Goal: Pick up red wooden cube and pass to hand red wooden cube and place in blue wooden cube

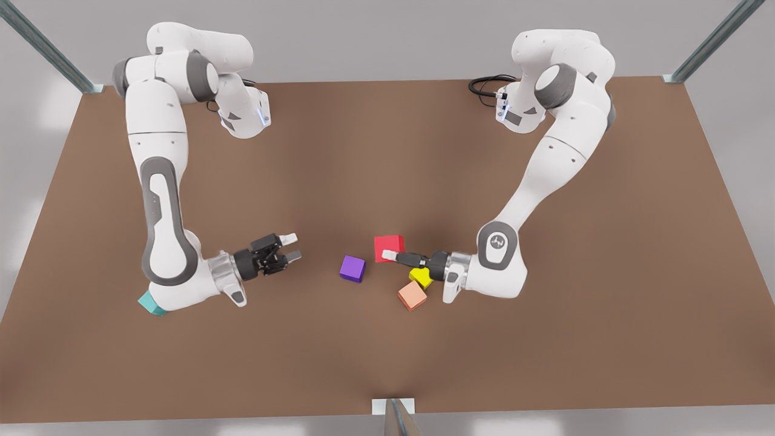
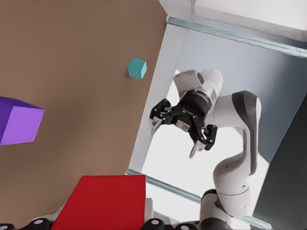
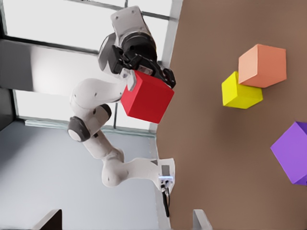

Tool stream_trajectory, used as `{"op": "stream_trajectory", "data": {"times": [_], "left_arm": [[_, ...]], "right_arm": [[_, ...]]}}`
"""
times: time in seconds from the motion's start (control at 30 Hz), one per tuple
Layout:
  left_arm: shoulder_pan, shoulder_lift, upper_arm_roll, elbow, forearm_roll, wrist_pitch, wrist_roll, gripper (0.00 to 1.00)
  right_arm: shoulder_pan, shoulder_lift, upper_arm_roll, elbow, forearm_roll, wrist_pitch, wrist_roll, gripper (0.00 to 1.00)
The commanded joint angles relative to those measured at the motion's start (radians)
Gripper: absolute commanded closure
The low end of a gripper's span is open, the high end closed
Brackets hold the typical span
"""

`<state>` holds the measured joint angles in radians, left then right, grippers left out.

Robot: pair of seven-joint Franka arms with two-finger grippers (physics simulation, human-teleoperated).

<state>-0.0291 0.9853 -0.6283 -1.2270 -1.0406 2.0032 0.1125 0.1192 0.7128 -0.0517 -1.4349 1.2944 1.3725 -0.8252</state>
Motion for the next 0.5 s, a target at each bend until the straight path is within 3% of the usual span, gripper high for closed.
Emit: {"op": "stream_trajectory", "data": {"times": [0.0, 0.1, 0.47], "left_arm": [[0.001, 0.001, -0.004, -0.003, -0.045, 0.039, 0.05, 0.32], [0.003, 0.003, -0.004, -0.006, -0.044, 0.039, 0.113, 0.32], [0.008, 0.015, -0.004, -0.011, -0.056, 0.034, 0.202, 0.32]], "right_arm": [[0.014, 0.0, 0.001, -0.004, 0.058, 0.184, -1.227, 0.0], [0.051, 0.016, 0.001, -0.015, 0.141, 0.227, -1.454, 0.0], [0.131, 0.036, 0.016, -0.018, 0.292, 0.27, -1.591, 0.0]]}}
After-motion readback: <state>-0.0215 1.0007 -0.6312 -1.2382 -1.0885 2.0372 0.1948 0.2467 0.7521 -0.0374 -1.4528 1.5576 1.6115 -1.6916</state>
